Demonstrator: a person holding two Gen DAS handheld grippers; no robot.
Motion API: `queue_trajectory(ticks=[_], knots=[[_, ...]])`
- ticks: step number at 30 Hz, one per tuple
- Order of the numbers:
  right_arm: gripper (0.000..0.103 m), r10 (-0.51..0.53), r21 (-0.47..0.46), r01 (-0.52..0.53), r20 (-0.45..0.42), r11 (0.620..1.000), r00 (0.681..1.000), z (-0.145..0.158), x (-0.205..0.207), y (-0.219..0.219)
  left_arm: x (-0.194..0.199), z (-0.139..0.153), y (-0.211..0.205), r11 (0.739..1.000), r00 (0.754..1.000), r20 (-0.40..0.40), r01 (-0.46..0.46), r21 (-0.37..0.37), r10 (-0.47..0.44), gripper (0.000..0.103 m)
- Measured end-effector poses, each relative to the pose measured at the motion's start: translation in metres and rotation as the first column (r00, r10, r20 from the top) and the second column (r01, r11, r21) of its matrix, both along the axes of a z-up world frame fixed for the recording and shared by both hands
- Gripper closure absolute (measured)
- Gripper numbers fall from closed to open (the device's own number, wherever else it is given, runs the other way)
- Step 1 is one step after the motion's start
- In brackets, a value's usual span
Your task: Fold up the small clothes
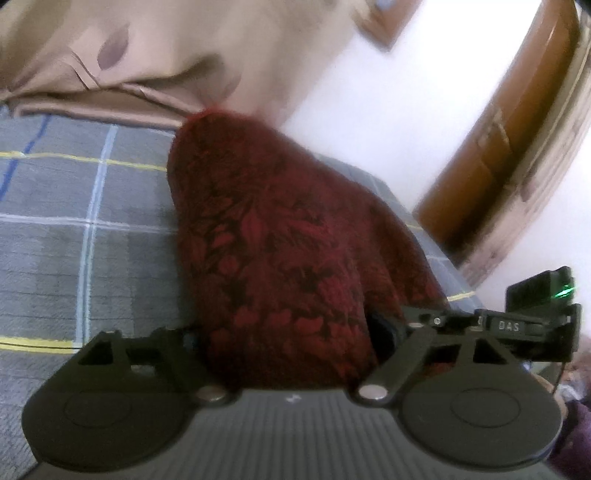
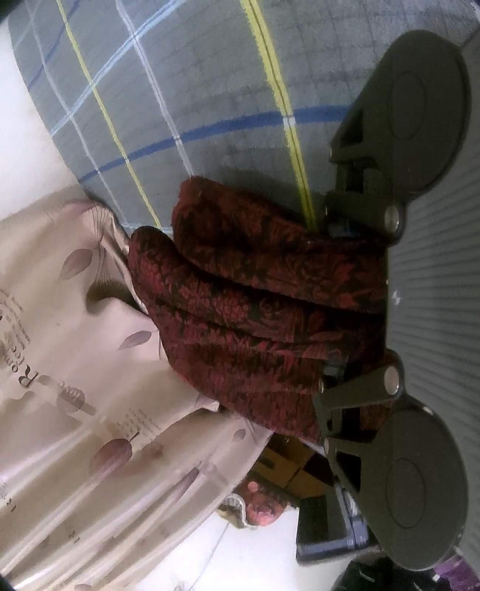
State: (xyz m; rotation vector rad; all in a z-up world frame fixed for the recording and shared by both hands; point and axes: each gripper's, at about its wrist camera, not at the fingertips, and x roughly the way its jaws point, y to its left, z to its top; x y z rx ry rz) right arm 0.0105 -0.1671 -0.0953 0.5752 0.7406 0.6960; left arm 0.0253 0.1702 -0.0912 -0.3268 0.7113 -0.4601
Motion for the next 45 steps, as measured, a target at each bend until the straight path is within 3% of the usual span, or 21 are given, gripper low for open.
queue_trajectory(ticks=[6, 10, 13, 17, 19, 22, 29, 34, 45], knots=[[0.032, -0.017, -0.060, 0.019, 0.042, 0.998, 0.999, 0.004, -0.006, 0.005, -0.023, 0.018, -0.015, 0.981, 0.990, 0.094, -0.120, 0.151, 0.106, 0.006], [0.024, -0.026, -0.095, 0.033, 0.080, 0.995, 0.996, 0.012, -0.011, 0.008, -0.043, 0.032, -0.030, 0.927, 0.964, 0.201, -0.229, 0.298, 0.174, 0.002], [0.018, -0.076, -0.138, 0.096, 0.146, 0.986, 0.986, 0.025, -0.024, 0.009, -0.054, 0.041, -0.036, 0.890, 0.947, 0.230, -0.297, 0.347, 0.226, 0.002], [0.000, -0.135, -0.201, 0.202, 0.306, 0.959, 0.942, 0.053, -0.059, 0.014, -0.063, 0.052, -0.037, 0.861, 0.924, 0.246, -0.368, 0.352, 0.295, 0.002], [0.000, -0.154, -0.226, 0.258, 0.394, 0.939, 0.906, 0.066, -0.080, 0.019, -0.067, 0.057, -0.037, 0.851, 0.912, 0.256, -0.396, 0.346, 0.320, 0.002], [0.000, -0.152, -0.242, 0.287, 0.456, 0.927, 0.877, 0.077, -0.101, 0.025, -0.071, 0.062, -0.037, 0.851, 0.907, 0.265, -0.404, 0.335, 0.326, 0.002], [0.000, -0.156, -0.247, 0.309, 0.491, 0.918, 0.857, 0.082, -0.139, 0.037, -0.085, 0.072, -0.034, 0.812, 0.869, 0.279, -0.486, 0.323, 0.409, 0.002], [0.000, -0.157, -0.266, 0.325, 0.504, 0.908, 0.849, 0.085, -0.158, 0.042, -0.095, 0.079, -0.039, 0.783, 0.852, 0.342, -0.508, 0.360, 0.396, 0.002], [0.000, -0.138, -0.271, 0.322, 0.532, 0.907, 0.836, 0.095, -0.171, 0.050, -0.108, 0.092, -0.045, 0.783, 0.849, 0.359, -0.509, 0.358, 0.388, 0.001]])
